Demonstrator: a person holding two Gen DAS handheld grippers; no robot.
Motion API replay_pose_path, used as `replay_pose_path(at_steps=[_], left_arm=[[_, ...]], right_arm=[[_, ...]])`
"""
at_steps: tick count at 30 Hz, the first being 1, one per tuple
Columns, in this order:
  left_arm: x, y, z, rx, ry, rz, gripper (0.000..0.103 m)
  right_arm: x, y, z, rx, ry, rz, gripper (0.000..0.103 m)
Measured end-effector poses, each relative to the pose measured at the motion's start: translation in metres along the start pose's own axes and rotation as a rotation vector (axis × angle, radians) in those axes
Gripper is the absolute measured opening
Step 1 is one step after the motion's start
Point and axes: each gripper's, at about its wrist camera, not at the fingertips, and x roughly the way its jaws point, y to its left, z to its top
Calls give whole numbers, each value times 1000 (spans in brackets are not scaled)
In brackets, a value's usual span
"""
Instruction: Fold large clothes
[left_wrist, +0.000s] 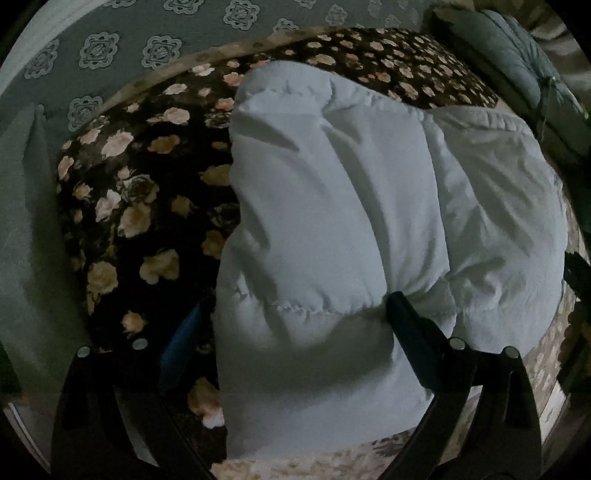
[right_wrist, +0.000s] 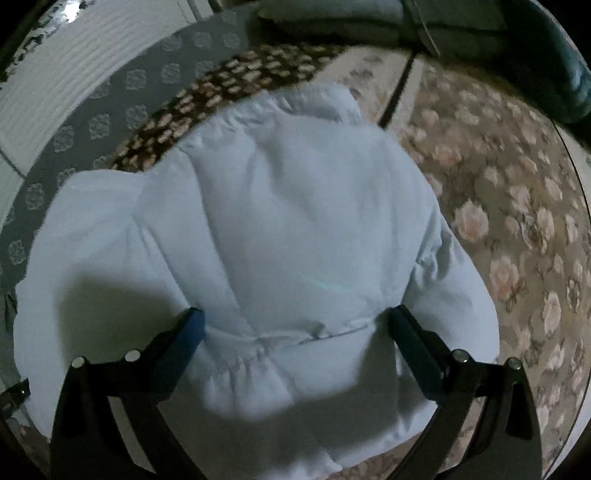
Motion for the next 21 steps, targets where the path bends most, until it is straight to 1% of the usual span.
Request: replay_pose_path(at_steps=[4, 6, 8, 10, 11, 12, 15, 18, 21], left_arm=[[-2, -1, -5, 31, 10, 12, 97], [-5, -4, -4, 61, 8, 30, 97], [-5, -11, -3, 99, 0, 57, 97], [-5, -13, -3, 111, 1, 73, 97], [-5, -14, -2, 110, 3, 77, 97], [-5, -14, -1, 106, 7, 82, 98], [-7, -14, -2, 104, 5, 90, 99], [-12, -10, -6, 93, 4, 90, 99], [-14, -7, -8, 96, -1, 88, 99]], right_arm=[[-1, -1, -7, 21, 36, -44, 101], [-6, 2, -11, 27, 52, -86, 101], [-12, 4, -16, 45, 59, -109, 100], [-23, 5, -22, 62, 54, -112, 100], [-29, 7, -25, 62, 45, -100, 100], [-35, 9, -29, 49, 38, -87, 100], [-45, 16, -36, -14, 25, -104, 100], [-53, 21, -39, -54, 4, -93, 100], [-53, 26, -40, -103, -2, -117, 100]])
